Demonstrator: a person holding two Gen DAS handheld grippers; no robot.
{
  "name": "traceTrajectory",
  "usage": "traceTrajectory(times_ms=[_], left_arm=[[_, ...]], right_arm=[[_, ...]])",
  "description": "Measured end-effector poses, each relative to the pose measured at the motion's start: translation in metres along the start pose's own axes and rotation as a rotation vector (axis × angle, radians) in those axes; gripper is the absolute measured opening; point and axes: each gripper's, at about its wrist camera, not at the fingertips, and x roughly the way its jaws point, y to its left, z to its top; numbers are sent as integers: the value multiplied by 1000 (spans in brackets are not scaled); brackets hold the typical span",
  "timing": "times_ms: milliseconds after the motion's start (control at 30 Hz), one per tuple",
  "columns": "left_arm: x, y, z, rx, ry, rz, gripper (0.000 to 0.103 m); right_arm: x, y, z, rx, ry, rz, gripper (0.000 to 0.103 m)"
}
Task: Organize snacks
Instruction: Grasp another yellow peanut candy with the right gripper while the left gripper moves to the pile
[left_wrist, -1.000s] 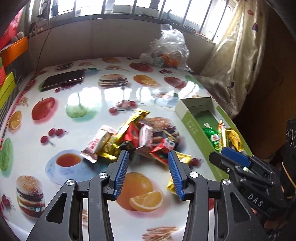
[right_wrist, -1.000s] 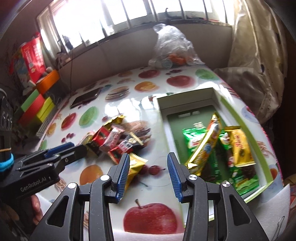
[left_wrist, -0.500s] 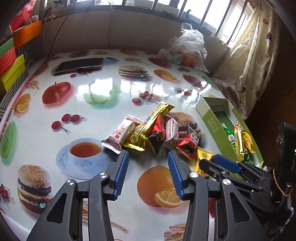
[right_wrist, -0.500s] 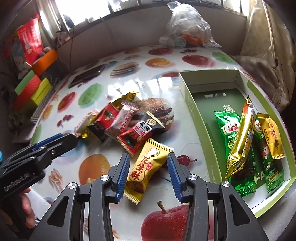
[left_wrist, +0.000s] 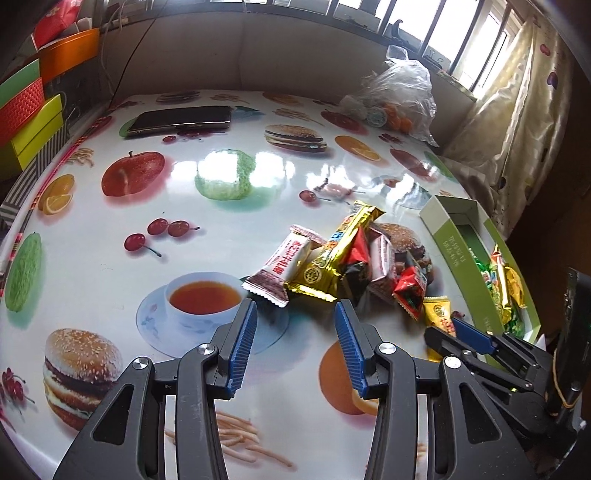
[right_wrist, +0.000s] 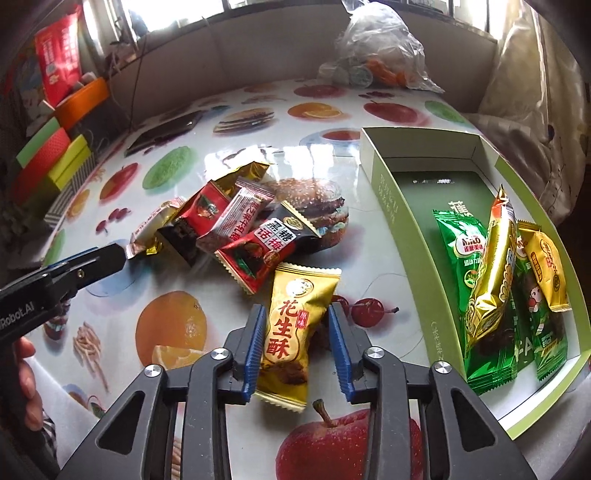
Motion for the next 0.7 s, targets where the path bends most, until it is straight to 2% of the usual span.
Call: traceTrajectory(times_ms=[67,200,300,700], left_arm=[[3,3,2,5,4,18,45],[9,9,9,17,8,42,45],[16,12,16,23,12,69,45],[45,5,32,104,46,52,45]], right_arm=[[-1,0,-2,-7,-2,-5,22],[-4,4,-7,-40,-9,-10,21],[-6,1,-9,-27,-9,17,21],[-9,-6,-12,-5,-16,47,21]])
